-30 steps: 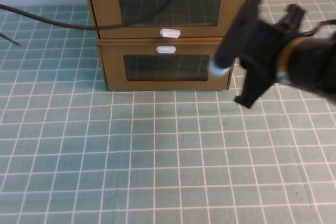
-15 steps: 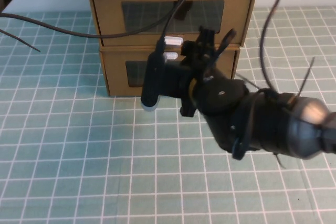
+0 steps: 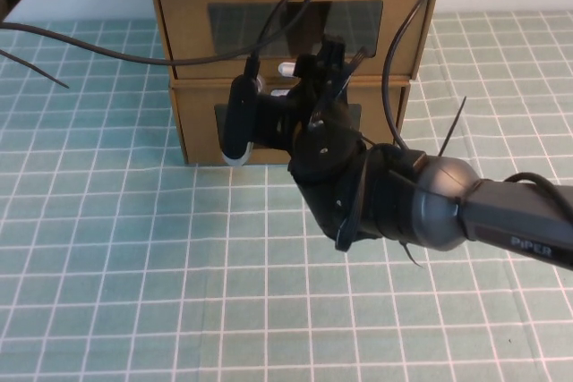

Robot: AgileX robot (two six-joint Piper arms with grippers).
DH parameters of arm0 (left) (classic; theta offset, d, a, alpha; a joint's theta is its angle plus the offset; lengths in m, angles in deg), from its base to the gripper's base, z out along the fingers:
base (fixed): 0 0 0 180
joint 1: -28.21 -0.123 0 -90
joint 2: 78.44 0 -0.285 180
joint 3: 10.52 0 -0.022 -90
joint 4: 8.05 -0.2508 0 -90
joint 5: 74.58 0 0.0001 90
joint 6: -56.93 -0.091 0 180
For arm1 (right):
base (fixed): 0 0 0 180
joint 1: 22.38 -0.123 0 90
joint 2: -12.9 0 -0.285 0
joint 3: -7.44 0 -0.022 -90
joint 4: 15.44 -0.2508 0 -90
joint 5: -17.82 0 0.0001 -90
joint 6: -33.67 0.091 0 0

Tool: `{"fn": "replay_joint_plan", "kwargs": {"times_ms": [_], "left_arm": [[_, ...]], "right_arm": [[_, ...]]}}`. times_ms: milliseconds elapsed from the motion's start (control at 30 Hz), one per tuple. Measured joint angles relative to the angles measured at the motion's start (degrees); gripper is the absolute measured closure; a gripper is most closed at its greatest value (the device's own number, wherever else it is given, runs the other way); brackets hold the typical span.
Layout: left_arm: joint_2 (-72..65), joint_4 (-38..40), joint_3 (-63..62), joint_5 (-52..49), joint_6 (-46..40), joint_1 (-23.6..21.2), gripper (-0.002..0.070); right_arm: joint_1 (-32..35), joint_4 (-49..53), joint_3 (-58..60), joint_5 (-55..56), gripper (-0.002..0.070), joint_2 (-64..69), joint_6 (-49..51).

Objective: Open the shoe box
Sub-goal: 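Pull the top drawer of the cardboard box fully open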

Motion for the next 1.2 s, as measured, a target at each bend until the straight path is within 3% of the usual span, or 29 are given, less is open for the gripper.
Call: {"fn": "replay_joint_plan", "kwargs": {"times_ms": [633,700,800,867,1033,1200], "left_arm": [[-0.1,0.1,-0.1,-0.3,0.0,-0.1,0.0680],[-0.1,0.2,-0.1,-0.3,0.0,-0.1,0.0680],[-0.2,0.2,-0.1,-0.3,0.0,-0.1,0.0680],[-0.3,0.3,-0.1,-0.3,0.0,-0.1,0.0680],[-0.6,0.3,-0.4,-0.3,1.8,-0.1,0.0680],[-1.1,0.3,-0.8,-1.0,2.8,-0.4,0.0680]], "right_arm": [[2.2,0.7,-6.1,3.7,0.0292,4.6,0.0],[2.4,1.0,-6.2,3.7,0.0338,4.7,0.1],[2.5,1.5,-6.5,3.0,0.0531,4.7,1.2],[2.6,1.5,-6.7,2.7,0.0603,4.7,1.3],[2.3,0.6,-6.7,1.3,0.0606,4.7,0.2],[0.5,-0.6,-6.7,-2.6,0.0659,4.9,-0.4]]}}
